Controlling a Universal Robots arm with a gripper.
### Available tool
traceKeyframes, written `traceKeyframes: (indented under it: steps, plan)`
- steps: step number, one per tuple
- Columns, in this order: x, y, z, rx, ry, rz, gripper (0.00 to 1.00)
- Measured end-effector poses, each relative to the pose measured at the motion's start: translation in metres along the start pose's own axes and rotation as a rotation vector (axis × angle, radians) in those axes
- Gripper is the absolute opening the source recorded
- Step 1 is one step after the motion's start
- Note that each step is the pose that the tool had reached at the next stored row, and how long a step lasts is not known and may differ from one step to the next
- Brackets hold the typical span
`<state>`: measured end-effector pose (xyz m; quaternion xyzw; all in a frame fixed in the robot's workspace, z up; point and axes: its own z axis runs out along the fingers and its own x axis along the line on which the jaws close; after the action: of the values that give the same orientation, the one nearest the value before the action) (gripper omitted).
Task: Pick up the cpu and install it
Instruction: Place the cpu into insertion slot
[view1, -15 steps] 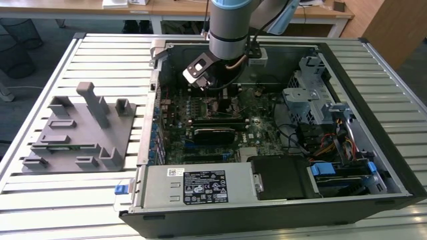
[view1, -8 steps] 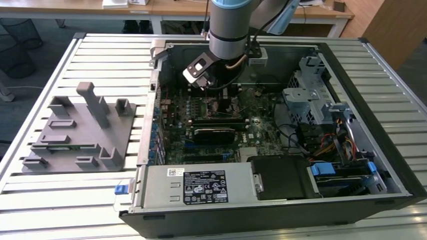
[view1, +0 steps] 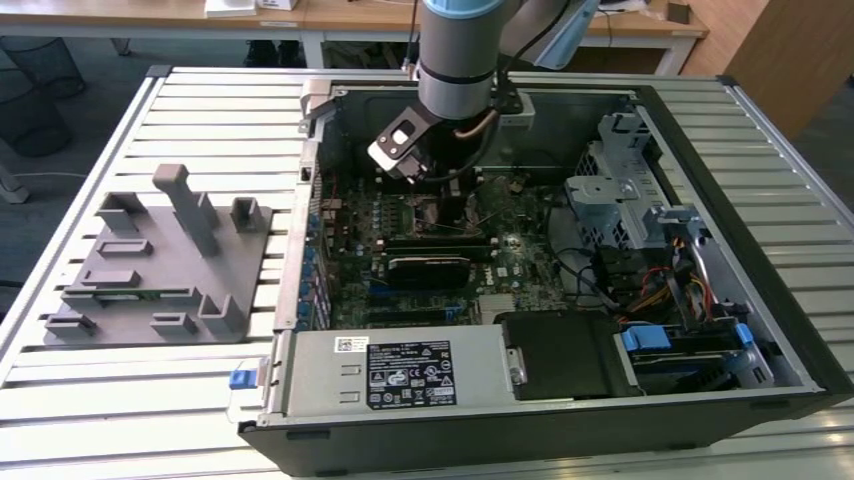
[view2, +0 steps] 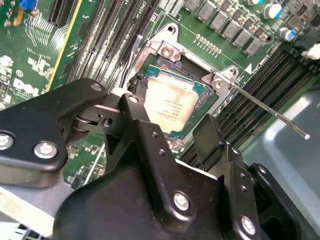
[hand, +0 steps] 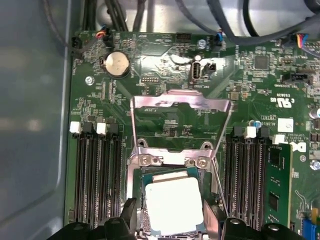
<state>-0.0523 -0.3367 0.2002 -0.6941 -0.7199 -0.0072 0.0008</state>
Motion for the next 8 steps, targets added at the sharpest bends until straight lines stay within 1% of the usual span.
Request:
traceKeyframes:
  steps: [3,6,8]
  plan:
    - [0.0000,0.0000,0.0024,0.0002,0.0001,-0.016,0.64]
    - [-0.0001,-0.0001,0.0060,0.0003,0.0000,-0.017,0.64]
    - [-0.0001,-0.0001,0.0069,0.0003,0.0001,-0.017,0.62]
